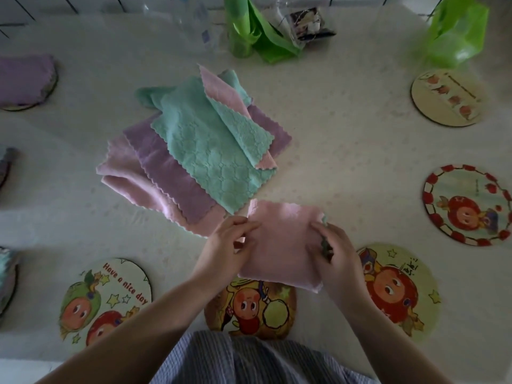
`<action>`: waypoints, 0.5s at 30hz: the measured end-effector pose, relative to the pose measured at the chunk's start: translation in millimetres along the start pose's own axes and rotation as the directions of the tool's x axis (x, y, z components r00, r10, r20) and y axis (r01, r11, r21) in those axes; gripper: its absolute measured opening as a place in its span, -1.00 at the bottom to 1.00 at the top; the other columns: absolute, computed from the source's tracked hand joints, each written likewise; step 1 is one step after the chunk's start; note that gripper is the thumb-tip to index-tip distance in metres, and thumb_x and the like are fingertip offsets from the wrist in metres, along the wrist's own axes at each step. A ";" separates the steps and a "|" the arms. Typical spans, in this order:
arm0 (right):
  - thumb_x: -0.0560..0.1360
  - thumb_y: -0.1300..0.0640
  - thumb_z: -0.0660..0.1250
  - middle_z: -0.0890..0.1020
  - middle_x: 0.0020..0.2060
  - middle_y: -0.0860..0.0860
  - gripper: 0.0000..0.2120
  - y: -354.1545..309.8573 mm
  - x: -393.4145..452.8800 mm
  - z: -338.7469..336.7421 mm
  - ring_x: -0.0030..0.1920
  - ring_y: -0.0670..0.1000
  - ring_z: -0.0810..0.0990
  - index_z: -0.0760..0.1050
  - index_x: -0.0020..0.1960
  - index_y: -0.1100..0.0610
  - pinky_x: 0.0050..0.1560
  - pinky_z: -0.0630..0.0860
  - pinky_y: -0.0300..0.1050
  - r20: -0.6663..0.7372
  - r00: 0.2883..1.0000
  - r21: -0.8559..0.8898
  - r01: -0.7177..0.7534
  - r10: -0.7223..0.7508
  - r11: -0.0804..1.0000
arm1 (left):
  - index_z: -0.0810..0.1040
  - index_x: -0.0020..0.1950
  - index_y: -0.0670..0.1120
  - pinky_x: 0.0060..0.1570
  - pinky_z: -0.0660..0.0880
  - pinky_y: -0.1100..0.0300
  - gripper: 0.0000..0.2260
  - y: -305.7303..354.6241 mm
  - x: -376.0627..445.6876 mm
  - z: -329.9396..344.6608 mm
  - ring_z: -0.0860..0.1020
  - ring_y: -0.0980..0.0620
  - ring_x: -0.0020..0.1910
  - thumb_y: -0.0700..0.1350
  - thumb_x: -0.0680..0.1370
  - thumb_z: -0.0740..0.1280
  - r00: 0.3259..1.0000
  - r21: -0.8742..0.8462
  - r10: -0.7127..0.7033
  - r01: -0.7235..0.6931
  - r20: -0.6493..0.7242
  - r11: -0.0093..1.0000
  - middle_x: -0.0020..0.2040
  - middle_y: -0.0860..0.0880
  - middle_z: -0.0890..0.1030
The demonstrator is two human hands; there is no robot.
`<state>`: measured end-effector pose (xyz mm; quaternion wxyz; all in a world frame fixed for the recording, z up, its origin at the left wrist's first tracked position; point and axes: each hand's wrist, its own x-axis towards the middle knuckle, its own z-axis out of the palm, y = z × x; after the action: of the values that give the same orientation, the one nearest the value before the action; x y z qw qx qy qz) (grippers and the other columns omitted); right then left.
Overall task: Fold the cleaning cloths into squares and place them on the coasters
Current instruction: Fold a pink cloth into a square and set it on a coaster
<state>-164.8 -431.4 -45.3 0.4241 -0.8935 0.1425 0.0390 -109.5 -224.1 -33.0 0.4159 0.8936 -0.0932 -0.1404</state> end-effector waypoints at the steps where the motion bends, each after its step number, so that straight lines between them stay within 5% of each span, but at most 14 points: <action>1: 0.48 0.21 0.32 0.47 0.21 -0.03 -0.61 0.3 1.9 0.0 0.14 -0.11 0.43 0.43 0.30 0.07 0.07 0.38 -0.30 0.009 1.000 -0.010 -0.012 0.012 1.000 | 0.56 0.21 -0.03 0.02 0.39 0.52 -0.72 -0.1 1.4 1.0 0.47 0.27 0.01 -0.16 0.50 0.35 1.000 0.020 -0.010 0.009 0.015 1.000 0.10 0.14 0.44; 7: 0.47 0.17 0.34 0.47 0.14 -0.04 -0.65 1.1 9.6 -5.1 0.02 -0.15 0.41 0.45 0.25 0.06 -0.14 0.31 -0.52 0.042 0.999 -0.056 -0.001 0.003 0.998 | 0.50 0.27 0.02 0.04 0.39 0.40 -0.65 1.3 7.5 1.6 0.45 0.20 -0.01 -0.10 0.49 0.35 0.993 0.086 -0.080 0.072 0.083 0.994 0.10 0.16 0.40; 15: 0.49 0.20 0.31 0.38 0.21 -0.02 -0.57 1.8 3.6 -6.0 0.09 -0.18 0.34 0.39 0.34 0.09 0.00 0.31 -0.55 0.069 0.997 -0.056 -0.012 0.016 0.998 | 0.44 0.34 0.02 0.15 0.48 0.16 -0.57 -3.8 -3.5 2.7 0.45 0.15 0.08 -0.09 0.47 0.39 0.990 0.075 -0.096 0.089 0.104 0.993 0.24 0.09 0.35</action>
<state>-162.3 -437.9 -43.5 0.4035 -0.9020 0.1329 0.0772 -113.5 -222.7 -37.1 0.3717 0.9023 -0.0787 -0.2039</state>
